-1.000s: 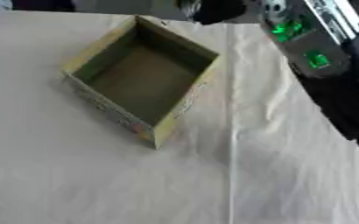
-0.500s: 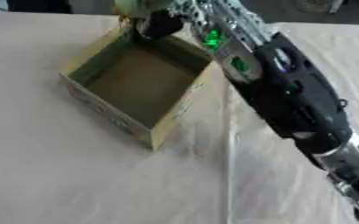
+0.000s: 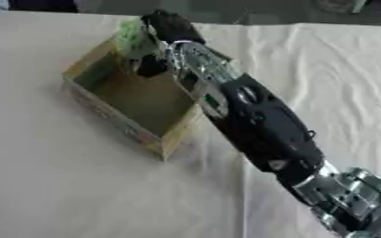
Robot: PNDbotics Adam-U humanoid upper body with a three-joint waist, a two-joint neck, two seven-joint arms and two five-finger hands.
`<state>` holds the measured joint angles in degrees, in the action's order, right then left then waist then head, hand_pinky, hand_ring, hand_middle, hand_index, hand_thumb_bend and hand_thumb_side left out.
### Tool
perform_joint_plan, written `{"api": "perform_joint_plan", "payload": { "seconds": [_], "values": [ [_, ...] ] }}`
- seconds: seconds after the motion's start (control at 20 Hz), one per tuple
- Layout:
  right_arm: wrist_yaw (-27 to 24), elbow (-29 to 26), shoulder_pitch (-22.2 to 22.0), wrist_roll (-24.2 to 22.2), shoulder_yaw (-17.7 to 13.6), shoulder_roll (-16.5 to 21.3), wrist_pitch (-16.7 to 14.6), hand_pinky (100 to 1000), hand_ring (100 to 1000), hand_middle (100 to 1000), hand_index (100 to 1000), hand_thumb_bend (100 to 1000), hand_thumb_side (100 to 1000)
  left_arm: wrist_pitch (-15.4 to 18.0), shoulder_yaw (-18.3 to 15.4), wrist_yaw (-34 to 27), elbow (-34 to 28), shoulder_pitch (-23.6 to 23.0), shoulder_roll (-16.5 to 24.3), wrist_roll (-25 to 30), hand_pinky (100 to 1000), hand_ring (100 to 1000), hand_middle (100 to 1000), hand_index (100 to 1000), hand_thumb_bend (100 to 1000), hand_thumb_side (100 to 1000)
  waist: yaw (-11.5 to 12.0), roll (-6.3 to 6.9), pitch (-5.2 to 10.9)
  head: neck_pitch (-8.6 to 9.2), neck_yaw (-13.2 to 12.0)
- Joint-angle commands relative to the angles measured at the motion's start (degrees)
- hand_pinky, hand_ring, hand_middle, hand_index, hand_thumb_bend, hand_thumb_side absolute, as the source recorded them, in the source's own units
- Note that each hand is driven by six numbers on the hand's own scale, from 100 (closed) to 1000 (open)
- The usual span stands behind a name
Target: Pick up objects on the table and place them in the box.
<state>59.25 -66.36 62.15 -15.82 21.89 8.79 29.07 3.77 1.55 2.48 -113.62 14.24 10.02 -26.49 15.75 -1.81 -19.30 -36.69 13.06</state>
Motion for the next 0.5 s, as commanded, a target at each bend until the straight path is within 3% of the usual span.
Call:
{"api": "perform_joint_plan", "payload": {
  "seconds": [0.05,0.35,0.5],
  "values": [
    [0.76,1.85,0.7,1.55,-0.7,-0.95,-0.07,889,894,701,850,100,307,0.06,0.21,-0.38,-0.97,0.55,0.43,0.29,303,603,695,768,100,725,0.19,0.35,0.92,0.37,0.23],
    [0.73,3.9,0.43,0.6,-0.49,-1.61,-1.09,896,916,741,890,100,359,0.02,0.2,-0.38,-0.97,0.48,0.42,0.31,303,603,695,768,100,725,0.26,0.21,0.88,0.37,0.2],
    [1.03,4.02,0.65,-1.53,-0.47,-1.57,-1.63,909,935,774,919,182,407,-0.02,0.2,-0.39,-0.97,0.44,0.41,0.3,303,603,696,768,100,725,0.33,0.17,0.92,0.39,0.24]
  ]
}}
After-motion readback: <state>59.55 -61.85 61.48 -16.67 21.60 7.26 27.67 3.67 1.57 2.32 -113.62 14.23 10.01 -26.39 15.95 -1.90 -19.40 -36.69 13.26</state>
